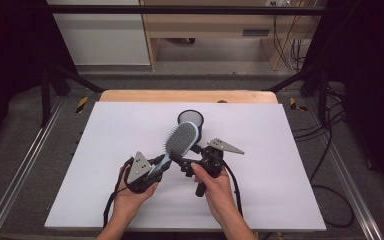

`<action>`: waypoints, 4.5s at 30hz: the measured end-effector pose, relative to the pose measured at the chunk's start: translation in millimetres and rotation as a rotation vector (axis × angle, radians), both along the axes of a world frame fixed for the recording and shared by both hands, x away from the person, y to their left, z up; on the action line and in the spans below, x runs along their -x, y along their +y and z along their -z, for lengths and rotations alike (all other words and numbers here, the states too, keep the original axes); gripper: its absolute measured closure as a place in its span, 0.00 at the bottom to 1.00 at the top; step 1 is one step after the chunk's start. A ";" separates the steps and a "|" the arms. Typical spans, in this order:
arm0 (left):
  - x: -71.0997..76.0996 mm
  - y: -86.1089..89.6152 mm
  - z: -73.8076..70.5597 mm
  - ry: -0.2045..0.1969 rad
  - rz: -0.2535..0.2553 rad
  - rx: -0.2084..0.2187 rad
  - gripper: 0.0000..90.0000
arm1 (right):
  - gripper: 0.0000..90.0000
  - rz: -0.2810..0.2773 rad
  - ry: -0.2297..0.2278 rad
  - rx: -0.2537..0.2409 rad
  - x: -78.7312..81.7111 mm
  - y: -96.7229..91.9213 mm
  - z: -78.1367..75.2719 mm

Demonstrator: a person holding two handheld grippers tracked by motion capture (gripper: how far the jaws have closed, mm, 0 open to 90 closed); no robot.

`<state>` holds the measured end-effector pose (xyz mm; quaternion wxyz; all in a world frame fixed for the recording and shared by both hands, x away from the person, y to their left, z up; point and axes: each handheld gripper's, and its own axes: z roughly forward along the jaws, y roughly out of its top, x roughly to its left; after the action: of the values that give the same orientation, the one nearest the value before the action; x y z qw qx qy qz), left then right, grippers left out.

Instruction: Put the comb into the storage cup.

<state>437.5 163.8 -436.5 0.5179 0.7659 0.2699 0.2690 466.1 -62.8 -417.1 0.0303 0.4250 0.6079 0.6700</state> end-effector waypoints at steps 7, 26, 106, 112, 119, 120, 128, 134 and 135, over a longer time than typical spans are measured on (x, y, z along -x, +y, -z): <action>3.0 -2.6 0.1 -0.007 0.009 0.005 0.77 | 0.14 0.018 -0.001 -0.032 -5.4 2.6 -5.0; 3.2 0.1 1.5 -0.009 0.007 0.014 0.77 | 0.33 0.019 0.021 -0.068 -13.6 3.5 -4.5; -2.5 3.4 16.0 0.042 -0.016 0.018 0.77 | 0.63 0.009 -0.040 0.005 -6.0 15.8 -2.6; -3.2 4.8 15.3 0.036 -0.017 0.016 0.77 | 0.63 0.018 -0.039 0.000 -6.6 17.3 -2.1; -2.1 2.7 15.0 0.030 -0.017 0.035 0.74 | 0.63 0.029 -0.041 -0.002 -5.3 12.5 -5.0; -2.0 2.9 14.9 0.028 -0.018 0.037 0.73 | 0.63 0.031 -0.041 -0.005 -5.7 11.6 -5.1; -2.5 5.2 15.3 0.025 -0.038 0.052 0.47 | 0.62 0.050 -0.034 -0.014 -11.2 7.6 -4.4; -3.2 9.4 11.8 0.025 -0.026 0.080 0.34 | 0.62 0.081 -0.029 -0.032 -17.9 -0.5 -6.3; -3.9 9.9 11.1 0.031 -0.022 0.085 0.31 | 0.62 0.086 -0.027 -0.031 -19.0 -2.3 -6.8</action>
<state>441.4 173.8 -447.6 0.5429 0.7441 0.2976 0.2510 485.0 -65.1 -410.2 0.0608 0.4419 0.5781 0.6833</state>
